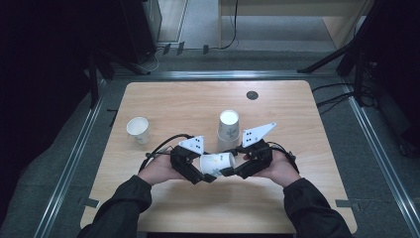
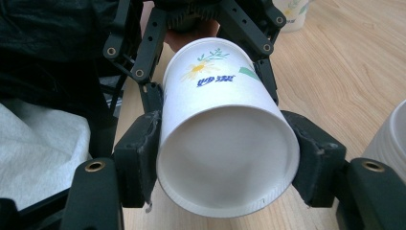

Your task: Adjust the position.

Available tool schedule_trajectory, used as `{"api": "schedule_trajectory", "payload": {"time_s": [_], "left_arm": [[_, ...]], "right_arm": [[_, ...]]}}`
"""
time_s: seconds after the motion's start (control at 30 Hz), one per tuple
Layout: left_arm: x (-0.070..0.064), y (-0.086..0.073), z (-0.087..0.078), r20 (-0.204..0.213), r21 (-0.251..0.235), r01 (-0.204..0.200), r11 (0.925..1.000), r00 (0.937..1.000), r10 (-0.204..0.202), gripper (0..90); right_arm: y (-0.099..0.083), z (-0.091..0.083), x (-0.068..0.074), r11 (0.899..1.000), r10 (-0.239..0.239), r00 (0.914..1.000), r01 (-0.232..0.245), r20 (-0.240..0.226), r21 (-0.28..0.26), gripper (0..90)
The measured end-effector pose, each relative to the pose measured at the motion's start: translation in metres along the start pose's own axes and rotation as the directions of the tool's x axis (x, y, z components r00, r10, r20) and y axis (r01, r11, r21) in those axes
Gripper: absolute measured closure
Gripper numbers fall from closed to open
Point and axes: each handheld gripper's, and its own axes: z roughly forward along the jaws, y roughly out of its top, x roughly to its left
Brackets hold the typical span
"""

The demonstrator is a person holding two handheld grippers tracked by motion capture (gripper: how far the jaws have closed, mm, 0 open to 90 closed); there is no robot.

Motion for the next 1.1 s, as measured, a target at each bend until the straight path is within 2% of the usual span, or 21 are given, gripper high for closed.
{"api": "schedule_trajectory", "payload": {"time_s": [0.17, 0.27, 0.33, 0.47, 0.7, 0.87, 1.1], "left_arm": [[0.001, 0.000, -0.001, 0.003, 0.003, 0.000, 1.0000, 1.0000, 0.000, 25.6], [0.001, 0.000, -0.002, 0.006, 0.002, -0.002, 1.0000, 1.0000, 0.002, 25.9], [0.001, 0.000, -0.002, 0.002, -0.004, -0.001, 1.0000, 1.0000, 0.001, 26.2], [0.003, 0.000, -0.005, 0.000, -0.002, 0.007, 1.0000, 1.0000, -0.007, 26.3], [0.005, 0.003, -0.025, -0.044, -0.006, 0.040, 0.9992, 0.9982, -0.040, 26.2], [0.003, 0.010, -0.039, -0.081, 0.037, 0.039, 0.9986, 0.9961, -0.036, 26.2], [0.000, 0.019, -0.048, -0.099, 0.115, 0.026, 0.9931, 0.9949, -0.014, 26.1]], "right_arm": [[0.000, 0.001, 0.001, 1.000, -0.002, 1.0000, 0.002, -0.001, -0.003, 35.0], [0.000, 0.002, 0.001, 1.000, -0.005, 1.0000, 0.005, 0.005, -0.002, 31.0], [0.000, 0.003, 0.001, 1.000, 0.010, 0.9998, -0.010, 0.016, 0.002, 27.2], [-0.001, 0.004, 0.000, 1.000, 0.014, 0.9997, -0.014, 0.020, 0.008, 25.8], [-0.002, 0.001, 0.000, 1.000, 0.000, 0.9988, -0.001, 0.048, 0.014, 24.7], [-0.003, 0.002, 0.000, 0.999, -0.006, 0.9981, 0.004, 0.062, 0.032, 24.7], [-0.004, 0.003, 0.001, 1.000, -0.007, 0.9981, 0.005, 0.061, 0.030, 24.7]]}}
